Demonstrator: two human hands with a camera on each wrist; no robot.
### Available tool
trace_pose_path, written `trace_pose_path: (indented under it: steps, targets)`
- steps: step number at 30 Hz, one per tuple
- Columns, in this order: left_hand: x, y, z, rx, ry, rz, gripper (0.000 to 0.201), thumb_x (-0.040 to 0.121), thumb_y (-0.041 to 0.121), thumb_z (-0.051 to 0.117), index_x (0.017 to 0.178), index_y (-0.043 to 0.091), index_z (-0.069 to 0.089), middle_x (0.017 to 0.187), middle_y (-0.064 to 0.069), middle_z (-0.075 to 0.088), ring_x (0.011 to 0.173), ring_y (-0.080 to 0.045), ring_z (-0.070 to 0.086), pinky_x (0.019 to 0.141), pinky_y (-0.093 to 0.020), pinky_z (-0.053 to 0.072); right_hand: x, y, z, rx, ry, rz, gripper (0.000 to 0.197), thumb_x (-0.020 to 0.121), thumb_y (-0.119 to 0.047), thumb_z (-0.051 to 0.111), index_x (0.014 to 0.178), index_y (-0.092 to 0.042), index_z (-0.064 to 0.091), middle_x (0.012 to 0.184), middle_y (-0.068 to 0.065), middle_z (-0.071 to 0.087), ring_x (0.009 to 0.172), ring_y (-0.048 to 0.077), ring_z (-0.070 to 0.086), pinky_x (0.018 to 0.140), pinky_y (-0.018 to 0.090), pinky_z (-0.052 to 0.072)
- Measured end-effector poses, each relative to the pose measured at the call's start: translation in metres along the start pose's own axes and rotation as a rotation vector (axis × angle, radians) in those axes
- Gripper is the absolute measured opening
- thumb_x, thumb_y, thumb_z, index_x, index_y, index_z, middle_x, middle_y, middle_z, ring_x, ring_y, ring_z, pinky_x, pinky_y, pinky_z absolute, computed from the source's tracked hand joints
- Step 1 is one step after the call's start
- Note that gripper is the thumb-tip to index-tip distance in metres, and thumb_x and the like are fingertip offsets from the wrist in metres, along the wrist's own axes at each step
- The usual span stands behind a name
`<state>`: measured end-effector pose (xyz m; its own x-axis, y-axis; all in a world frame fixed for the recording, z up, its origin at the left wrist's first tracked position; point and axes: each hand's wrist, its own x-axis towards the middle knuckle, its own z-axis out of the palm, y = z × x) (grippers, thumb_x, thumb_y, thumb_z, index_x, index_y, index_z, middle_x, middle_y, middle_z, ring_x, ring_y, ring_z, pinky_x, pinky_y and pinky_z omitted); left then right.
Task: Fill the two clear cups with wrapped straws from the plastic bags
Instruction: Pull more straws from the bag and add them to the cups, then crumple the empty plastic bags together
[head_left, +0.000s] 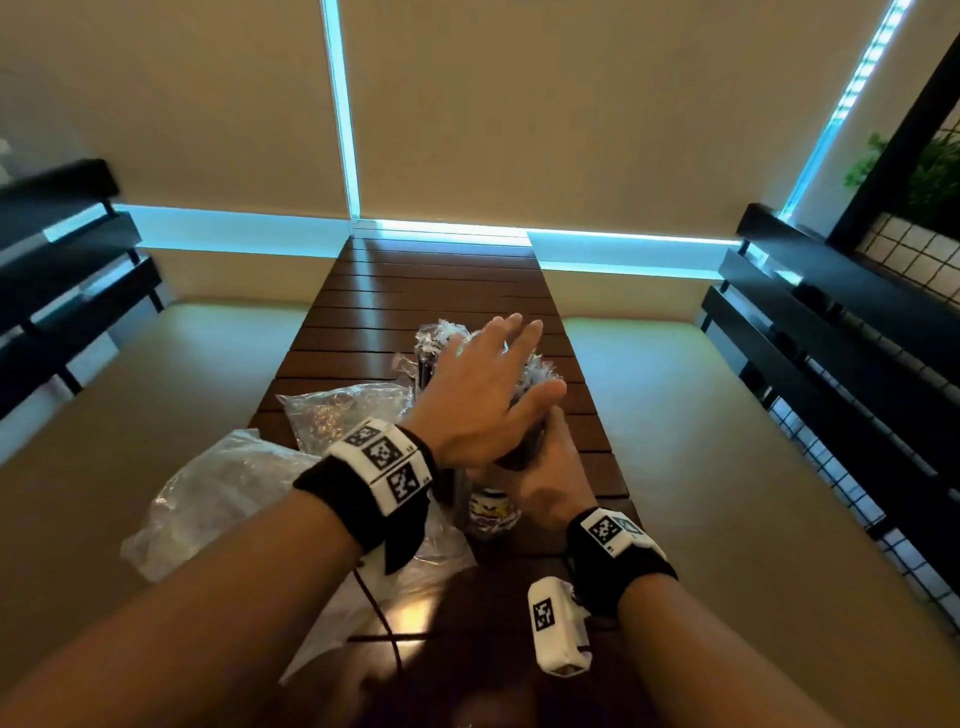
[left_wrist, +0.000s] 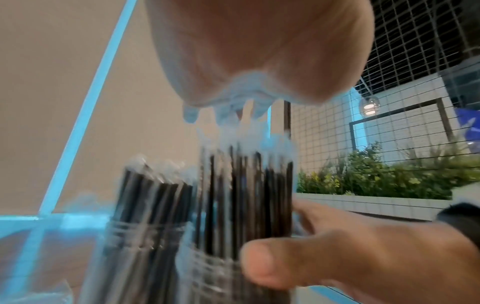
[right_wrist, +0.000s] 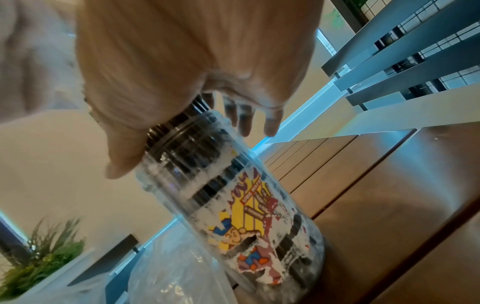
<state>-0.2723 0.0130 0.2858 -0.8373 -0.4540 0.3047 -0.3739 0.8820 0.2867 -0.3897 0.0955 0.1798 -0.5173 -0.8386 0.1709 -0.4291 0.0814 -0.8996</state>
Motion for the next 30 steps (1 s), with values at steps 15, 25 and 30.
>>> trace_pose_path:
  steps: [15, 25, 30]
  targets:
    - [-0.103, -0.071, -0.037, 0.125, -0.386, -0.683, 0.075, 0.068, 0.044, 0.062, 0.138, 0.02, 0.046, 0.146, -0.013, 0.046, 0.128, -0.03, 0.05, 0.101, -0.039, 0.049, -0.043, -0.088, 0.049, -0.344, -0.05, -0.467, 0.031, 0.09, -0.038, 0.061, 0.066, -0.024, 0.048, 0.057, -0.011, 0.048, 0.054, 0.01, 0.048, 0.055, 0.031, 0.042]
    - [-0.145, -0.077, -0.009, 0.317, -0.178, -0.578, 0.034, 0.09, 0.014, 0.056, 0.124, 0.014, 0.057, 0.126, -0.01, 0.062, 0.11, -0.03, 0.065, 0.085, -0.039, 0.054, -0.027, -0.102, 0.108, -0.363, -0.367, 0.24, 0.081, 0.089, -0.069, 0.05, 0.149, -0.017, 0.035, 0.147, 0.012, 0.047, 0.131, 0.033, 0.05, 0.103, 0.039, 0.041]
    - [-0.153, -0.073, -0.042, 0.096, 0.009, -0.451, 0.03, 0.086, 0.013, 0.053, 0.114, 0.014, 0.062, 0.117, -0.009, 0.063, 0.108, -0.028, 0.062, 0.086, -0.036, 0.053, -0.027, -0.128, 0.118, 0.106, -0.292, 0.507, 0.042, 0.083, -0.049, 0.072, 0.104, -0.016, 0.057, 0.098, 0.007, 0.067, 0.089, 0.022, 0.066, 0.07, 0.034, 0.05]
